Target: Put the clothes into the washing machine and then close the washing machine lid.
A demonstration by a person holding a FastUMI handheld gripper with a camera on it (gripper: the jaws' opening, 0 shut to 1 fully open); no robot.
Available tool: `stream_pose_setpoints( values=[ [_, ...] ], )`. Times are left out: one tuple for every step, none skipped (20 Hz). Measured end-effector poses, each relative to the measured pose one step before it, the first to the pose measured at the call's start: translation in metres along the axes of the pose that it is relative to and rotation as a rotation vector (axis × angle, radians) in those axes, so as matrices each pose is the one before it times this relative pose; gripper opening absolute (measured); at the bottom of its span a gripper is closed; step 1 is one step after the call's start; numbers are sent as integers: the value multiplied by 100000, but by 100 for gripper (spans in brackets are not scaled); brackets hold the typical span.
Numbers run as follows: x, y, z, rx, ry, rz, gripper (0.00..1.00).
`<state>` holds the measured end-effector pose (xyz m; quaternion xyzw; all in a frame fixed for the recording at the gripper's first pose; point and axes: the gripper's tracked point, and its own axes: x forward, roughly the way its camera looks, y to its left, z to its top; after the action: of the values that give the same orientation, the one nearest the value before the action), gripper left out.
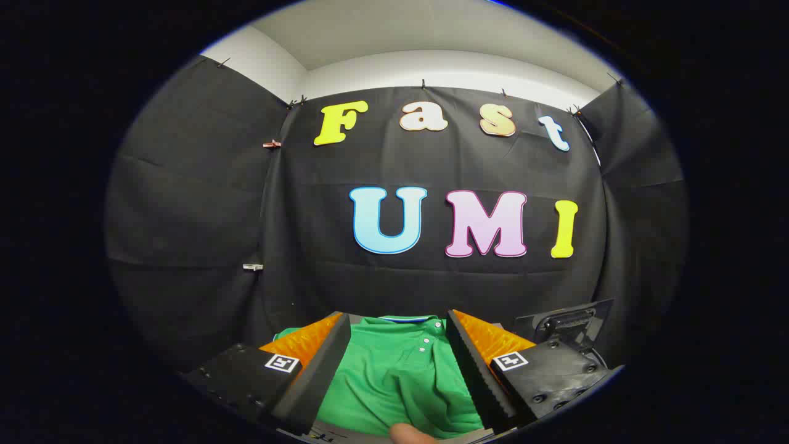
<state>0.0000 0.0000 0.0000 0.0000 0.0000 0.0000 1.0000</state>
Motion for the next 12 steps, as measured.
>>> stream_pose_setpoints(
  values=[
    [-21,-107,2,-124,-155,-119,98],
    [-143,-84,10,-134,-165,-226,98],
    [-96,14,4,-100,59,73,98],
    [38,-19,-120,-339,138,147,98],
    [-15,-16,-64,-336,40,-178,98],
    [-19,-77,11,-159,-101,-187,98],
    [32,-62,51,37,-147,-304,98],
    [12,-155,2,155,30,-446,98],
    [-17,-120,66,266,-54,-502,98],
    [80,-170,-6,240,-34,-531,98],
    [-16,-123,-135,199,330,-337,98],
    [-49,48,-77,-87,314,-78,98]
  ],
)
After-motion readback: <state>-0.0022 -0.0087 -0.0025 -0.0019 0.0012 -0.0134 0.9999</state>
